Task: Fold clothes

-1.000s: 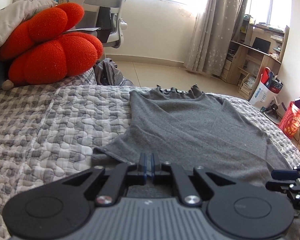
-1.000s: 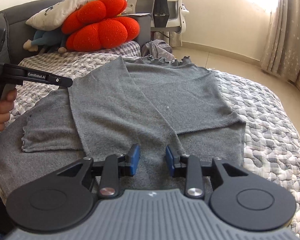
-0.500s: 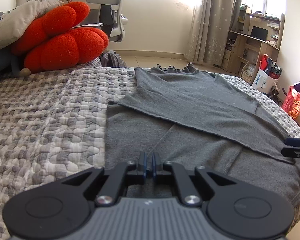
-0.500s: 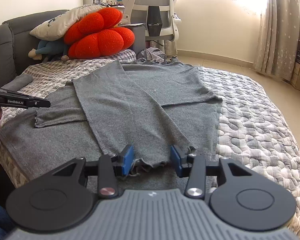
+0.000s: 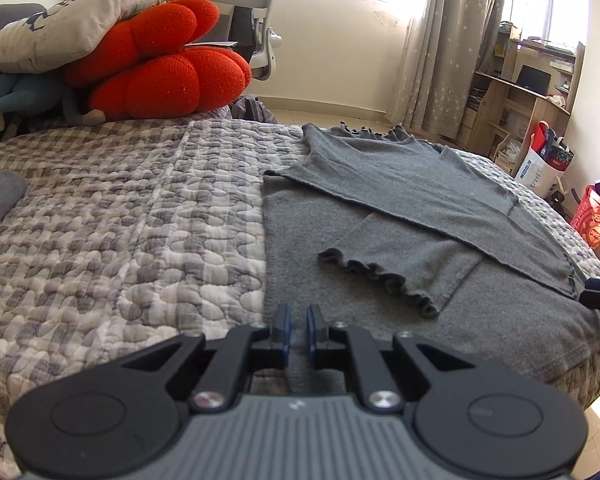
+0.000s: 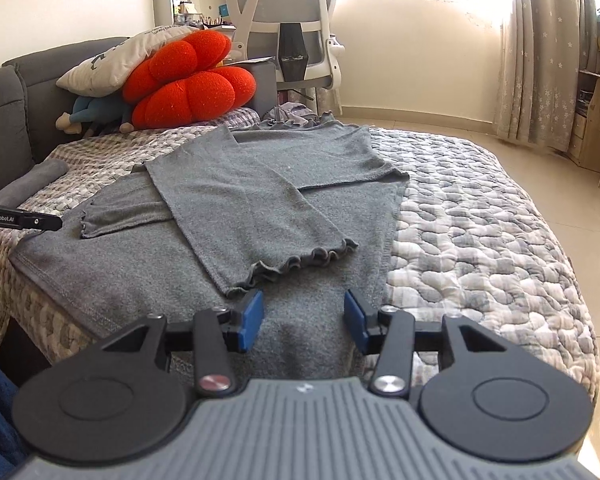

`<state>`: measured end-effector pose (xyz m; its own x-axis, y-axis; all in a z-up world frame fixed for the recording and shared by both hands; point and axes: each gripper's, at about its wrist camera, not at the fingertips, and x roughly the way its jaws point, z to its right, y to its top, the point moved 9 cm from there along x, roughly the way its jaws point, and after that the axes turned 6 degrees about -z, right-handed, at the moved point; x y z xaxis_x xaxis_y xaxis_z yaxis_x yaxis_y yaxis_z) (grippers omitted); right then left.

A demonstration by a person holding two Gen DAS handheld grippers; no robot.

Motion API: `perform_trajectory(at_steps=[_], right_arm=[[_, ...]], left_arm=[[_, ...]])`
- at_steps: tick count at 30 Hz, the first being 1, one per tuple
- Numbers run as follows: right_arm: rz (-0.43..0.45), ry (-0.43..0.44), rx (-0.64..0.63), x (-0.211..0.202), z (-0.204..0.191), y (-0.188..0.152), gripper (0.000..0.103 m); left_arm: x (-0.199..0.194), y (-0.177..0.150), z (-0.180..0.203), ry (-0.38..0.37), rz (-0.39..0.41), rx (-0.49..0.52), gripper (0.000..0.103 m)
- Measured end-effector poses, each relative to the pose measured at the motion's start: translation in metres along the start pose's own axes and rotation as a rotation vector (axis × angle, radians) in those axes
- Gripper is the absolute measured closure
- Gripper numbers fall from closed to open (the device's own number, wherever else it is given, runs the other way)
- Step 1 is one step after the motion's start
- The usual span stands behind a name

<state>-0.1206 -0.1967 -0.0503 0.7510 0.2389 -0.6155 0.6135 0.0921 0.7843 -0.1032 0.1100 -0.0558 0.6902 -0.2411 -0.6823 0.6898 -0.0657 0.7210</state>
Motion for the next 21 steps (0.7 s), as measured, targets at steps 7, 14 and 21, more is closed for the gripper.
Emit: perform_trajectory(at_steps=[7, 14, 21], right_arm=[[0.007, -0.009, -0.038, -0.017, -0.004, -0.014, 0.054], [-0.05, -0.011, 0.002, -0.04, 0.011, -0.045, 0.055], [-0.032, -0.012, 0.083, -0.062, 0.02, -0.061, 0.055]], left_arm=[[-0.022, -0.023, -0.018, -0.027, -0.011, -0.06, 0.093], [-0.039, -0.042, -0.022, -0.042, -0.031, -0.079, 0.093], [-0.049, -0.053, -0.027, -0.05, -0.03, -0.115, 0.093]])
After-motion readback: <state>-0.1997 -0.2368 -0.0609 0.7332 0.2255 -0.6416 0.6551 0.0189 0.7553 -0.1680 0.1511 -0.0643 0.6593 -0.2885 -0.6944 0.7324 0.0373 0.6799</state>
